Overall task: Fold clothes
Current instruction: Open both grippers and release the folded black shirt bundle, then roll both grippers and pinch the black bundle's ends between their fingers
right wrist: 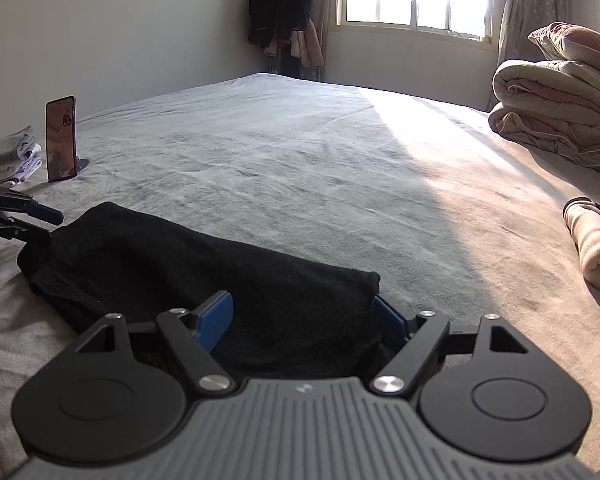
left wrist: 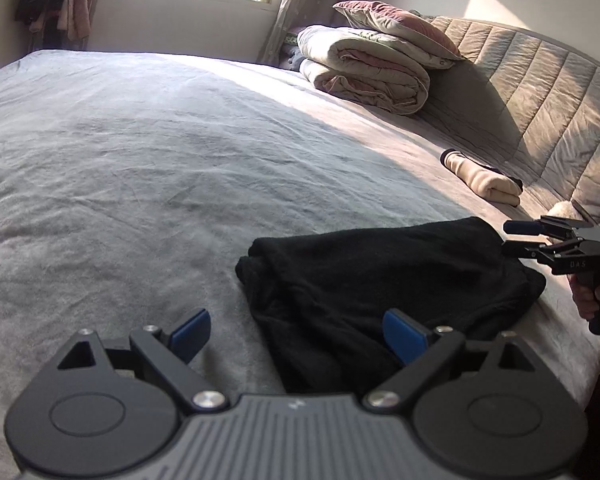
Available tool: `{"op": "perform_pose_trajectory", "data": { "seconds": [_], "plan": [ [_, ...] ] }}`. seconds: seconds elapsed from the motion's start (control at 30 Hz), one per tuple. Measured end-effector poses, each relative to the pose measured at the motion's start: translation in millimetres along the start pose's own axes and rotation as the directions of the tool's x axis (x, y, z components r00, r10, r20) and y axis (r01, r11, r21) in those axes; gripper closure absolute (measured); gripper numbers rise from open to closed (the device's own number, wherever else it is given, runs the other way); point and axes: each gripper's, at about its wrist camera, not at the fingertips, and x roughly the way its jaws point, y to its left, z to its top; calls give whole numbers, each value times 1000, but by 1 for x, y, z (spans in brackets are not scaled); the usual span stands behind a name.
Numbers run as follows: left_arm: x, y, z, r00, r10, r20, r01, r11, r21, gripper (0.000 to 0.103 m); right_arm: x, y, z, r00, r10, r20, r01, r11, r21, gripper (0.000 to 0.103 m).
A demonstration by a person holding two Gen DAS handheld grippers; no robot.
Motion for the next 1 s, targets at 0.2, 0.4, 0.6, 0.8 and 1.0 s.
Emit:
{"op": "perform_pose_trajectory", "data": {
  "seconds": [0.2, 0.4, 0.6, 0.8, 1.0],
  "plan": [
    [8, 18, 1, 997, -71, -41, 61, 973, -224, 22, 5, 14, 14, 1000, 18, 17, -19, 999, 46, 23],
    [17, 28, 2, 991, -117, -60, 85, 919, -385, 33, 18, 34, 29, 989, 145, 2, -144, 977, 159, 38],
    [26, 21, 3, 995, -90, -50, 62, 913, -403, 38, 36, 57, 38, 979, 198, -49, -184, 962, 204, 60],
    [34, 15, 5, 995, -64, -78, 28, 918, -396, 86, 51, 64, 36, 969, 216, -117, -186, 956, 225, 68],
    [25, 12, 19, 993, -116, -36, 91, 908, -409, 94, 68, 58, 25, 956, 198, -216, -130, 948, 291, 72]
  ]
}}
